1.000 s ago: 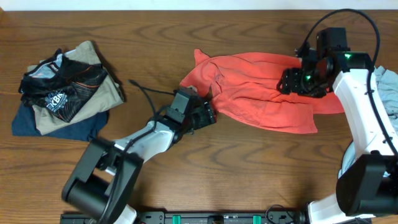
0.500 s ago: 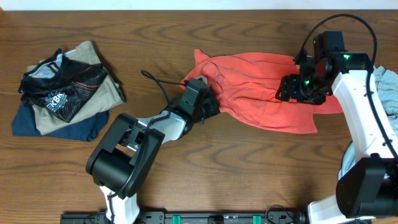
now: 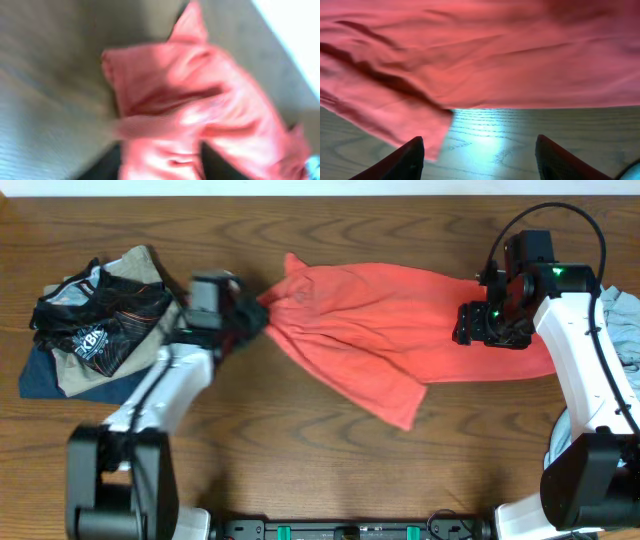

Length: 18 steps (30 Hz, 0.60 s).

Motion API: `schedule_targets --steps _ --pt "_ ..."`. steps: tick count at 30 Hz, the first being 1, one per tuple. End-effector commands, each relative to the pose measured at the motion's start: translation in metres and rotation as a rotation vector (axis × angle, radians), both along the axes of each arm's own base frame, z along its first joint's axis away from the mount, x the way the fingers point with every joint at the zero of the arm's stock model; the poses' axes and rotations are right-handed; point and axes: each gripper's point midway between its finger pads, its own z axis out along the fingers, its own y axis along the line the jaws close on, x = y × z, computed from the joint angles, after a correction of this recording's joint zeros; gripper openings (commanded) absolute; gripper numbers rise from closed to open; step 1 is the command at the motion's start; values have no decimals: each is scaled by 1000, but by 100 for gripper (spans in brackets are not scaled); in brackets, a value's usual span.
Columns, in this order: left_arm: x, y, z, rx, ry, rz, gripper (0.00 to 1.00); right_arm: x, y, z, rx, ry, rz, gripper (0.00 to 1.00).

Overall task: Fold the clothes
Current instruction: 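Grasp the shirt's left corner with the left gripper and pull left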

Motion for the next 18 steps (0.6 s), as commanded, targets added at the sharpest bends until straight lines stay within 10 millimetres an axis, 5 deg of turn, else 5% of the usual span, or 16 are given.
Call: schedule_targets --steps 1,10,18 --pt "-16 -4 -7 -43 73 -60 98 -1 0 8 -15 -20 9 69" --pt "-116 -84 -52 -93 427 -303 98 -1 0 7 -15 -17 9 71" --pt "-150 -139 -82 17 518 -282 98 -9 -1 6 -15 13 10 72"
